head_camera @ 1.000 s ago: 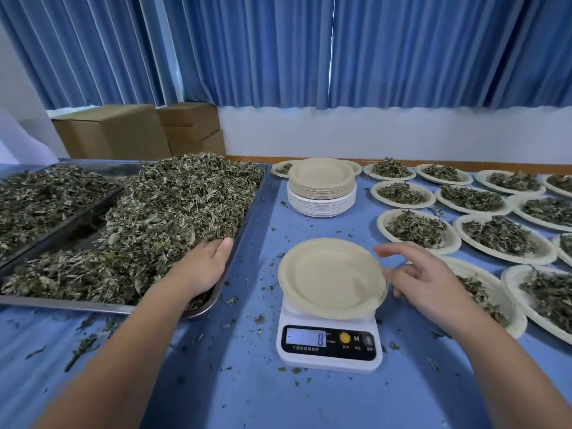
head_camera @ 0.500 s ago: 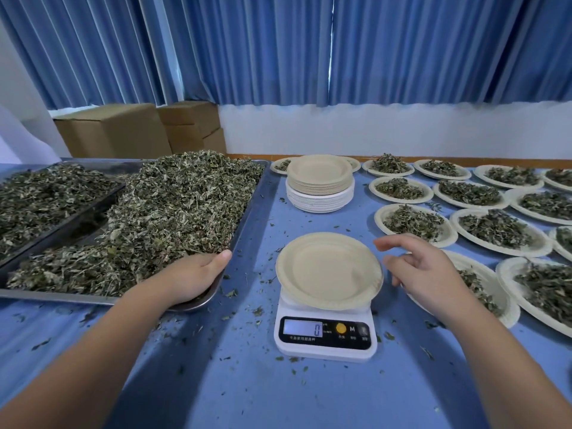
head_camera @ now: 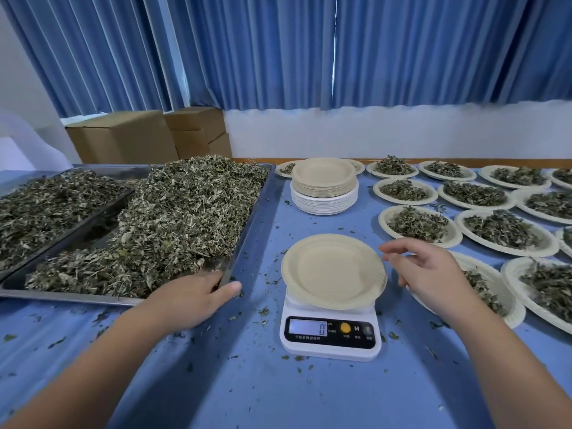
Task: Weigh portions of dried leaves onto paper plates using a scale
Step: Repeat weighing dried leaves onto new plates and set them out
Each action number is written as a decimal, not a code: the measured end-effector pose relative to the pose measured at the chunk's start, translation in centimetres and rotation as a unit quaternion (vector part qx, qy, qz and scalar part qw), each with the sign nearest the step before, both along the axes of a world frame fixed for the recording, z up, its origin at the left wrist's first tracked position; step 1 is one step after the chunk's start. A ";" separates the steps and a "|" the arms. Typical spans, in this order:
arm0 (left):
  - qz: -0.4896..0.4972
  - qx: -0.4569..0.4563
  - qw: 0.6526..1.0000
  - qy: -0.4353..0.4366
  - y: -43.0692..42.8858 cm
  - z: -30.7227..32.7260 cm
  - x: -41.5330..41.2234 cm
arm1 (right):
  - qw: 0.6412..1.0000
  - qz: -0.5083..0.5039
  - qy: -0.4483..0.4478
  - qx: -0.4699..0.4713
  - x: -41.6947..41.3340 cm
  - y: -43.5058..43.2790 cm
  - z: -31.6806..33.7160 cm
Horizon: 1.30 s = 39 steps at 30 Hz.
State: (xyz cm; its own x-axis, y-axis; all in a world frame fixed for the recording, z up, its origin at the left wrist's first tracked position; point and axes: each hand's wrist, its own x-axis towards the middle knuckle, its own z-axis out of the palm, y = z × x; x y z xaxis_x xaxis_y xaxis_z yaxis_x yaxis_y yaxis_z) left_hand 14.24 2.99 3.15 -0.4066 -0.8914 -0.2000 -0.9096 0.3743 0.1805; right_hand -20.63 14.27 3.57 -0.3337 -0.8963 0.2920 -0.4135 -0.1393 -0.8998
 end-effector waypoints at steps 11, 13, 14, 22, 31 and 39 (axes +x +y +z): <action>-0.021 -0.156 0.987 0.031 1.8 -0.7 0.6 | 1.000 -0.008 -0.016 0.004 0.0 -0.1 -0.1; -0.019 -0.154 0.987 0.032 1.5 -0.7 0.9 | 1.000 -0.009 -0.015 0.000 0.0 0.0 0.0; -0.017 -0.148 0.988 0.041 1.3 -0.6 1.0 | 1.000 -0.009 -0.015 -0.001 0.1 0.0 0.0; 0.055 -0.065 0.976 0.198 -0.6 0.4 1.1 | 1.000 -0.011 -0.006 0.004 -0.1 -0.1 -0.1; 0.105 -0.071 0.900 0.417 -1.6 5.7 -6.3 | 1.000 -0.014 -0.016 0.004 -0.1 -0.1 0.0; -0.074 -0.014 0.892 0.446 1.3 5.4 -16.9 | 1.000 -0.012 -0.016 0.004 -0.1 0.0 0.1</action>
